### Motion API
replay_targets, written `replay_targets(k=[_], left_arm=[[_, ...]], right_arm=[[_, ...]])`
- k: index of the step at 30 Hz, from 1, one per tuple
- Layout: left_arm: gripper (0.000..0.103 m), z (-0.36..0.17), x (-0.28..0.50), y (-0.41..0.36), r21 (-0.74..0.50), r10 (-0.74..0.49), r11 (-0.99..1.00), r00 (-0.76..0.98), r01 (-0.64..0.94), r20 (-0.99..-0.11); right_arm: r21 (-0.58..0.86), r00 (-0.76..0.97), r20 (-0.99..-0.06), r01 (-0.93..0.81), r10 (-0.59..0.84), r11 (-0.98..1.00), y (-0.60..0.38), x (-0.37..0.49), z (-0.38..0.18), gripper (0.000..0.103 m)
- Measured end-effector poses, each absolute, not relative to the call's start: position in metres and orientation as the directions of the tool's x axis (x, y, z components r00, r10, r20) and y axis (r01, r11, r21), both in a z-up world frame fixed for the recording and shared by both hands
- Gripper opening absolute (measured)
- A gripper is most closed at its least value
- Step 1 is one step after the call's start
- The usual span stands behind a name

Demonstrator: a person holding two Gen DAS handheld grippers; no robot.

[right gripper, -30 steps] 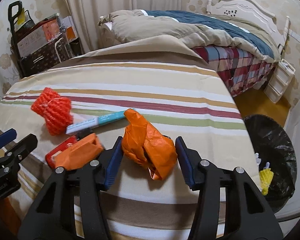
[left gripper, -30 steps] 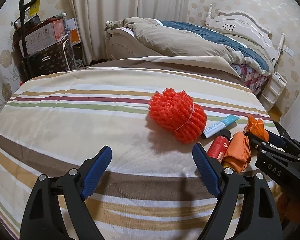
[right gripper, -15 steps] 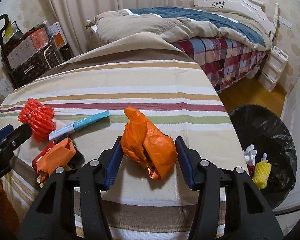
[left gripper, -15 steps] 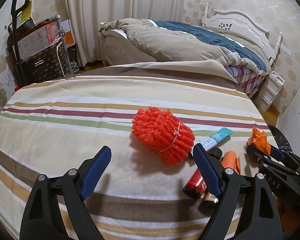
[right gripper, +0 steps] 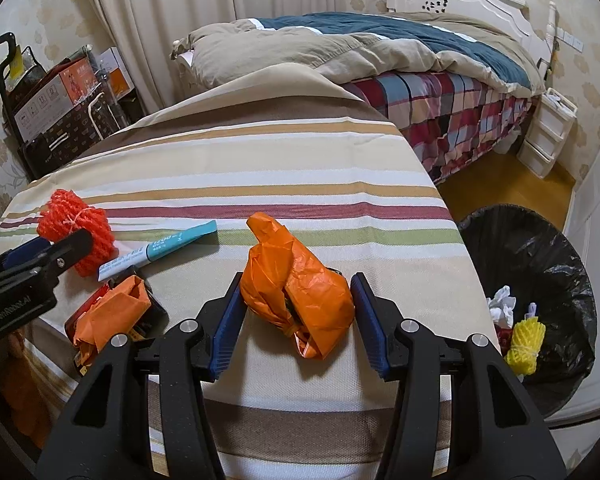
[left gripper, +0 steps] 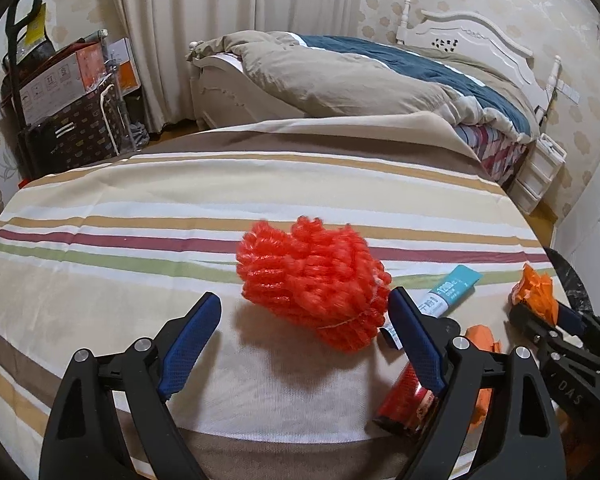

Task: Collect trash
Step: 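Grasp the red foam net with the left tool and lift it, then carry the red net and orange bag over the black bin and open both tools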

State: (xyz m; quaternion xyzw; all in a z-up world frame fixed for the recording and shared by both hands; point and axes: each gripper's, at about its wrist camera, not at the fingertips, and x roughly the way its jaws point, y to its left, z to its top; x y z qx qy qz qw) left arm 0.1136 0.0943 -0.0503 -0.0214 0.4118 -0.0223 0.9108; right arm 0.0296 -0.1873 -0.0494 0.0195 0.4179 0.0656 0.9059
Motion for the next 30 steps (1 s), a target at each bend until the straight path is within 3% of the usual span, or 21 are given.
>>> replay_targets(k=[6,10,13,30], left_arm=[[0.083,-0.052,0.118,0.096,-0.085,-0.086,0.996,0.653,0.033,-0.753],[0.055,-0.055,0.119,0.091,-0.075,-0.093,0.996,0.642,0.055,-0.761],[0.048,-0.056,0.12,0.091,-0.088,-0.112,0.994,0.637,0.069,-0.763],[0.044,-0.039,0.092,0.09,-0.013,-0.053,0.998,0.693,0.063,-0.719]], right_arm=[[0.092,0.642,-0.754,-0.103,0.137,0.99,-0.187,0.03,-0.049,0.051],[0.095,0.64,-0.756,-0.103,0.139,0.99,-0.188,0.03,-0.05,0.051],[0.098,0.637,-0.758,-0.1,0.139,0.99,-0.188,0.03,-0.052,0.051],[0.111,0.639,-0.754,-0.1,0.15,0.989,-0.191,0.023,-0.051,0.05]])
